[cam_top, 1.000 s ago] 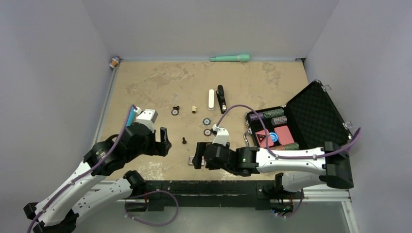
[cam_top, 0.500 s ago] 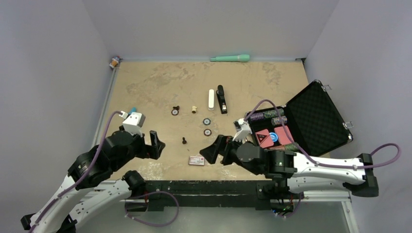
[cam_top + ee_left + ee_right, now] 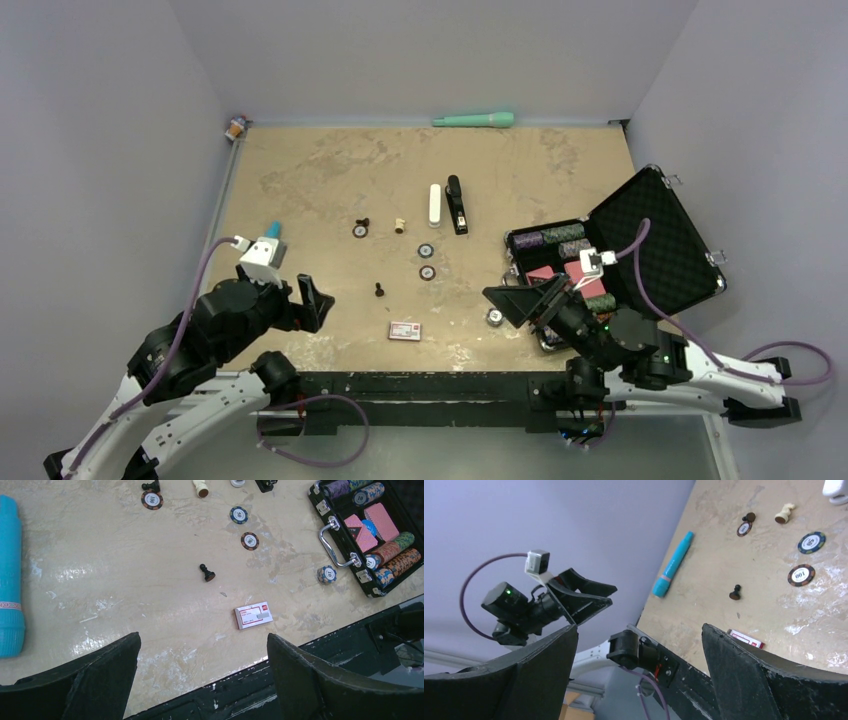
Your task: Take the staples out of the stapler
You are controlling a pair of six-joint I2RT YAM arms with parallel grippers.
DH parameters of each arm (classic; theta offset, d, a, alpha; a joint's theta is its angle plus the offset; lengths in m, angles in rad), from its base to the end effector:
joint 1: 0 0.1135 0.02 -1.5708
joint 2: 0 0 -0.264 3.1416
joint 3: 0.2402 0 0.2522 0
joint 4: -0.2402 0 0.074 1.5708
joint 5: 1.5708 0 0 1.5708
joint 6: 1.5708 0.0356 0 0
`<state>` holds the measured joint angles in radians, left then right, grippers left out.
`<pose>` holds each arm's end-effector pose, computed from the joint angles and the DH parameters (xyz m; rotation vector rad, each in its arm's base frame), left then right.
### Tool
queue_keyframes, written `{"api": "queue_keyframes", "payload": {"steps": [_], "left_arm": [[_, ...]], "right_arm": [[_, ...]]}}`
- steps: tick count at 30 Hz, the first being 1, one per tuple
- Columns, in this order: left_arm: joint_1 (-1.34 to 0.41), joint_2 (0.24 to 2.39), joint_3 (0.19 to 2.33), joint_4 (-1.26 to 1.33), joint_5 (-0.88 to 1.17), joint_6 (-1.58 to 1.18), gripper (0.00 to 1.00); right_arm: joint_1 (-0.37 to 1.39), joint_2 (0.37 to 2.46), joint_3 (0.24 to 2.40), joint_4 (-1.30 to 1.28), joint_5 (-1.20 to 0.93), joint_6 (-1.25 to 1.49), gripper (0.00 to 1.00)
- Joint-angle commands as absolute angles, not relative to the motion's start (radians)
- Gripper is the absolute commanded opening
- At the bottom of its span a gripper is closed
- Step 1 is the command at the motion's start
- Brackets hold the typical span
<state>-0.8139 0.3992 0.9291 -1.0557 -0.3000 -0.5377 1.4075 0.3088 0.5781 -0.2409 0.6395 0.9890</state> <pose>0.0428 -0.0300 0.3375 0.1082 2.1087 -0.5097 0.0358 0.0865 0.3197 0.2052 1.7147 1.3694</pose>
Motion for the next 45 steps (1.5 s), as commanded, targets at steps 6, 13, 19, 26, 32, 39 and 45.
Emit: {"api": "queue_keyframes", "payload": {"steps": [6, 13, 19, 26, 32, 39, 45], "left_arm": [[-0.818, 0.388, 0.920, -1.023, -0.298, -0.531, 1.00], [-0.818, 0.379, 0.920, -1.023, -0.302, -0.531, 1.00], [-0.818, 0.376, 0.919, -1.023, -0.308, -0.532, 1.00], [-0.818, 0.371, 0.920, -1.025, -0.310, -0.535, 1.00], [-0.819, 0.369, 0.919, -1.027, -0.314, -0.536, 1.00], [-0.818, 0.366, 0.919, -1.029, -0.318, -0.538, 1.00], [-0.818, 0.367, 0.919, -1.028, -0.318, -0.540, 1.00]], "right_arm": [[1.411, 0.099, 0.603, -0.414, 0.763, 0.975, 0.99], [1.413, -0.058, 0.603, -0.480, 0.772, 0.965, 0.99], [1.413, -0.117, 0.633, -0.519, 0.762, 0.996, 0.99], [1.413, -0.140, 0.658, -0.532, 0.733, 0.993, 0.99], [1.413, -0.143, 0.637, -0.517, 0.719, 0.999, 0.99], [1.416, -0.127, 0.639, -0.520, 0.719, 1.002, 0.99], [1.423, -0.148, 0.646, -0.530, 0.728, 1.009, 0.99]]}}
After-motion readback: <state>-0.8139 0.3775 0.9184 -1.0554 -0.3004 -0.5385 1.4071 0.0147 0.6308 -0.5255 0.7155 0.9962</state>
